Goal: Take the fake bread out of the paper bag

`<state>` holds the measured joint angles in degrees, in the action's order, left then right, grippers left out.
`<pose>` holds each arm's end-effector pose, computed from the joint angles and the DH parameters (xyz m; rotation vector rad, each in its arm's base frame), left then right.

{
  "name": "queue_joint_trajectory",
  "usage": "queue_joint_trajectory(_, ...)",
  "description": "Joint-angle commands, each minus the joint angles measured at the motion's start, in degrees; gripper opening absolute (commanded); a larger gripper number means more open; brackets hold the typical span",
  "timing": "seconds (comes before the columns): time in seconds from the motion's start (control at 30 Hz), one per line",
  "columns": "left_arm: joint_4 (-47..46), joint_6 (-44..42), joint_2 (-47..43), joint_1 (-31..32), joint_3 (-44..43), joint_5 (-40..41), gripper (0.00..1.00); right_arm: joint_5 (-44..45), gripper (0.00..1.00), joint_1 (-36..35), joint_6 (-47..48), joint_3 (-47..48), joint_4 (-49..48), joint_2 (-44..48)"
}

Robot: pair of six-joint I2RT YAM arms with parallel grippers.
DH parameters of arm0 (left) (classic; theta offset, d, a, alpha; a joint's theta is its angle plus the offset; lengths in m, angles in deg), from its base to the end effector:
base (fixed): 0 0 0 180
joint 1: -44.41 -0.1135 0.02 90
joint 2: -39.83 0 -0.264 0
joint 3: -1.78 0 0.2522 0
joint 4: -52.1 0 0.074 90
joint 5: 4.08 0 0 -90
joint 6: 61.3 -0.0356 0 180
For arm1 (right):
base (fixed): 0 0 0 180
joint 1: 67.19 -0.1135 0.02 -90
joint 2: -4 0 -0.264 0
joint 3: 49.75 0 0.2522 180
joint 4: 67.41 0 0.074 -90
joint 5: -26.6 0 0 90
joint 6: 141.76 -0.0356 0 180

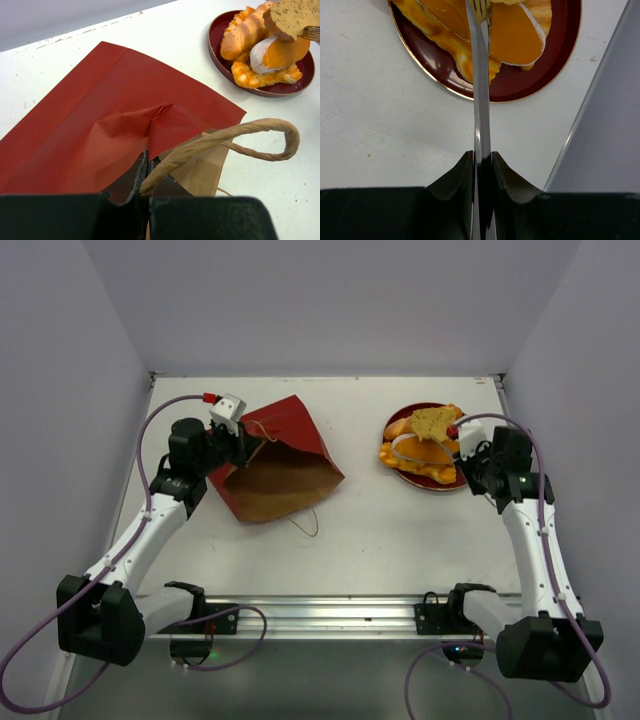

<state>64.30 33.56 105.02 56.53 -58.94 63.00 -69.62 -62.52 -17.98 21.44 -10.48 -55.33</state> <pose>0.2542 -0.0688 0.3028 0.3972 1.8352 -0.5763 0.2090 -0.0132 0.3150 -0.6444 2.2708 -0.2002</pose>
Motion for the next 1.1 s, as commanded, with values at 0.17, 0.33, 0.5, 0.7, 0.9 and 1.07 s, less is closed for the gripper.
queue_joint_trajectory(0.17, -0.4, -0.8, -1.4, -0.1, 0.6, -1.1, 0.00, -1.3, 0.03, 0.8, -1.2, 3.3, -3.3, -1.0)
queue_joint_trajectory(0.33, -0.4, -0.8, -1.4, -0.1, 0.6, -1.1, 0.00, -1.3, 0.09, 0.8, -1.4, 3.6, -3.3, -1.3)
queue_joint_trajectory(0.5, -0.4, -0.9, -1.5, -0.1, 0.6, -1.1, 0.00, -1.2, 0.15, 1.0, -1.7, 3.5, -3.3, -1.5)
queue_joint_trajectory(0.7, -0.4, -0.9, -1.5, -0.1, 0.6, -1.2, 0.00, -0.7, 0.21, 0.9, -1.5, 3.5, -3.3, -1.5)
queue_joint_trajectory(0.9, -0.4, -0.9, -1.5, -0.1, 0.6, -1.2, 0.00, -0.8, 0.24, 1.0, -1.5, 3.2, -3.3, -1.6)
queue_joint_trajectory(1.07, -0.4, -0.9, -1.4, -0.1, 0.6, -1.2, 0.00, -0.7, 0.27, 1.0, -1.4, 3.2, -3.2, -1.6)
